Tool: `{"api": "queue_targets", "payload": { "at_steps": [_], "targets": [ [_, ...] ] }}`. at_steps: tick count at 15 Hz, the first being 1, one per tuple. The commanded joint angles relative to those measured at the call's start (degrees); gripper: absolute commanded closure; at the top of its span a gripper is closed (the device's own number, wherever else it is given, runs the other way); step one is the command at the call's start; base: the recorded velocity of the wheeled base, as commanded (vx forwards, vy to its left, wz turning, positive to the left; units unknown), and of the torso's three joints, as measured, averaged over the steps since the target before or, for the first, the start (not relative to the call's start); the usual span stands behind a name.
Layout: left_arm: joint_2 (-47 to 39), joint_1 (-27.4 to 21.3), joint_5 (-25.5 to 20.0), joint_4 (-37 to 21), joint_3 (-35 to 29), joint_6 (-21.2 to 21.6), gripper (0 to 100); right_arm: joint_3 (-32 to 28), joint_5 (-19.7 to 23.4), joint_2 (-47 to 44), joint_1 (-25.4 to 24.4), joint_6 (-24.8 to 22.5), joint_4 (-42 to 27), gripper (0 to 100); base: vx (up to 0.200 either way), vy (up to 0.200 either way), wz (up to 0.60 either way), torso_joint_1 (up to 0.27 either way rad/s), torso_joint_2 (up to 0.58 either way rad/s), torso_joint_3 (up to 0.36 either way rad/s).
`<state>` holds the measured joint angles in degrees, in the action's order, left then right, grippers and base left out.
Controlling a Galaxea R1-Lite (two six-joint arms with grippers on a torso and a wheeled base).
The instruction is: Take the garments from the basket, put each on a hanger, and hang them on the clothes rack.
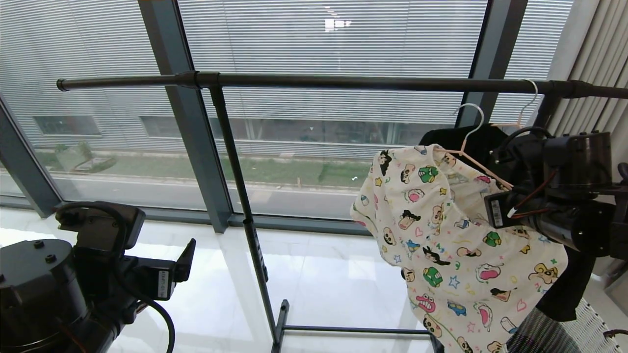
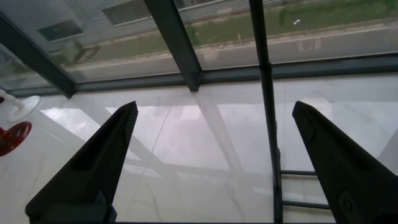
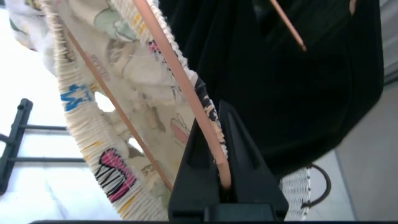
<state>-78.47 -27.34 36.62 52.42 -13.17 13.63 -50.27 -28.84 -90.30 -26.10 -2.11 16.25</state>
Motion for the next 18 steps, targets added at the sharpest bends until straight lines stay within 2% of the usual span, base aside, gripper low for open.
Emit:
{"api": "queue_targets", "payload": {
  "at_steps": [1,4,9,18],
  "targets": [
    [0.0,-0.2,0.0,0.1,0.0,0.0,0,0.1,0.1,1.8,-0.2,-0.2,0.1,100,0.0,0.0,0.0,0.0,0.0,0.0],
    [0.1,-0.2,0.0,0.1,-0.3,0.0,0,-4.7,1.2,0.7,0.3,-3.0,0.0,100,0.0,0.0,0.0,0.0,0.0,0.0],
    [0.2,-0.2,0.0,0.1,-0.5,0.1,0,-18.0,1.9,-6.7,2.4,-6.7,-0.5,100,0.0,0.0,0.0,0.0,0.0,0.0],
    [0.3,-0.2,0.1,0.1,-0.5,0.1,0,-23.9,2.0,-14.7,6.7,-7.2,-1.4,100,0.0,0.0,0.0,0.0,0.0,0.0]
  ]
}}
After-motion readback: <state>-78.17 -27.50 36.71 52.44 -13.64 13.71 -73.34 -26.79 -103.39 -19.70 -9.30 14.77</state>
